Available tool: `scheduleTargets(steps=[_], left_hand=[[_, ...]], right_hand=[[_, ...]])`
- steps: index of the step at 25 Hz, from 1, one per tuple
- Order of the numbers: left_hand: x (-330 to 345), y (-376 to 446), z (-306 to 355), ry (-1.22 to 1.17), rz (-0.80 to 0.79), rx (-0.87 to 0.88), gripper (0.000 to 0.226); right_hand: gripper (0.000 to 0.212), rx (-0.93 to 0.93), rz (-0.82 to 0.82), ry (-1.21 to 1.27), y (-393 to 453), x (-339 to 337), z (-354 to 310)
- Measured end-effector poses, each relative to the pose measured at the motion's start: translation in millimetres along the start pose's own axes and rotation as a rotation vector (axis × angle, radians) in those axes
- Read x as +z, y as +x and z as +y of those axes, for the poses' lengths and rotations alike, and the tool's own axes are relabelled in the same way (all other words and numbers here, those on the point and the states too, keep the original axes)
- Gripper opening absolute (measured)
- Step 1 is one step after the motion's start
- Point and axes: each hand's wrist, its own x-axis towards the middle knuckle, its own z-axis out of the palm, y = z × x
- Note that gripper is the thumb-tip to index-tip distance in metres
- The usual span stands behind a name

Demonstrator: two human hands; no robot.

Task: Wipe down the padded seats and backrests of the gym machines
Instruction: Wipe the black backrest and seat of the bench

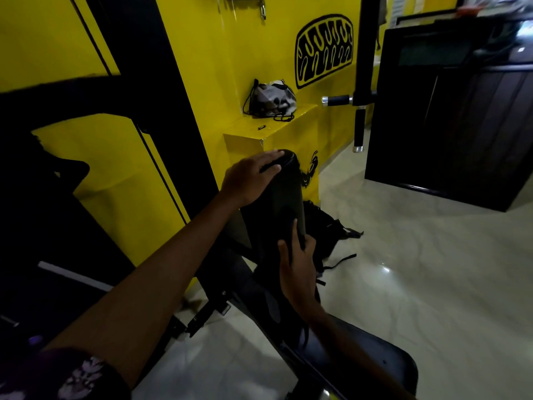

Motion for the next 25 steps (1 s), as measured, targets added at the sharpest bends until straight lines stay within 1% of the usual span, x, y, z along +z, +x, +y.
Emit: scheduleTargets(steps=[1,2,3,4,7,9,10,11,14,15,16,17,19,20,21,23,24,25], left_hand=[[0,1,0,0.003,0.009,0.0,0.037],[-1,1,-1,0.005,0.013,0.001,0.036],[-1,2,-2,0.003,0.012,0.004,0.036],[-1,2,-3,0.002,0.009,0.011,0.036],[-1,2,-5,-0.01,0.006,0.016,0.036],[-1,2,-6,-0.027,0.014,0.006,0.034],[-1,3,-6,-0.036,0.021,0.003,0.033],[-1,3,-6,-0.045,0.027,0.003,0.032],[-1,3,-7,-0.048,0.009,0.014,0.036],[0,2,-7,-0.05,0.001,0.019,0.038],[-1,2,-8,-0.055,-0.001,0.022,0.041],[-2,2,-8,-0.065,0.001,0.019,0.043],[-2,3,-8,-0.089,0.009,0.019,0.04],[-2,4,-8,-0.092,0.015,0.02,0.037],[-2,4,-7,-0.085,0.023,0.023,0.035],[-1,2,-6,-0.038,0.036,0.041,0.035],[0,1,-7,-0.014,0.041,0.053,0.035],[0,1,-8,-0.004,0.044,0.065,0.036]], right_hand=[[0.073,0.046,0.019,0.009,13,-3,1],[0.065,0.092,0.044,0.003,29,-7,-1],[0.058,0.104,0.069,-0.014,45,-12,-8],[0.056,0.074,0.09,-0.022,57,-17,-16],[0.061,-0.126,0.104,-0.069,51,-16,-30],[0.063,-0.311,0.08,-0.136,24,-10,-22],[0.063,-0.345,0.071,-0.149,22,-10,-16],[0.064,-0.331,0.069,-0.146,31,-13,-16],[0.068,-0.128,0.128,-0.093,74,-23,-25],[0.068,-0.108,0.146,-0.085,78,-25,-30],[0.066,-0.138,0.157,-0.084,74,-24,-36],[0.063,-0.208,0.161,-0.103,65,-22,-40],[0.06,-0.348,0.144,-0.148,53,-20,-37],[0.06,-0.353,0.14,-0.155,60,-22,-35],[0.06,-0.294,0.147,-0.146,73,-26,-33],[0.056,-0.089,0.172,-0.07,96,-30,-29],[0.055,-0.022,0.166,-0.037,98,-28,-28],[0.055,-0.013,0.165,-0.031,89,-23,-31]])
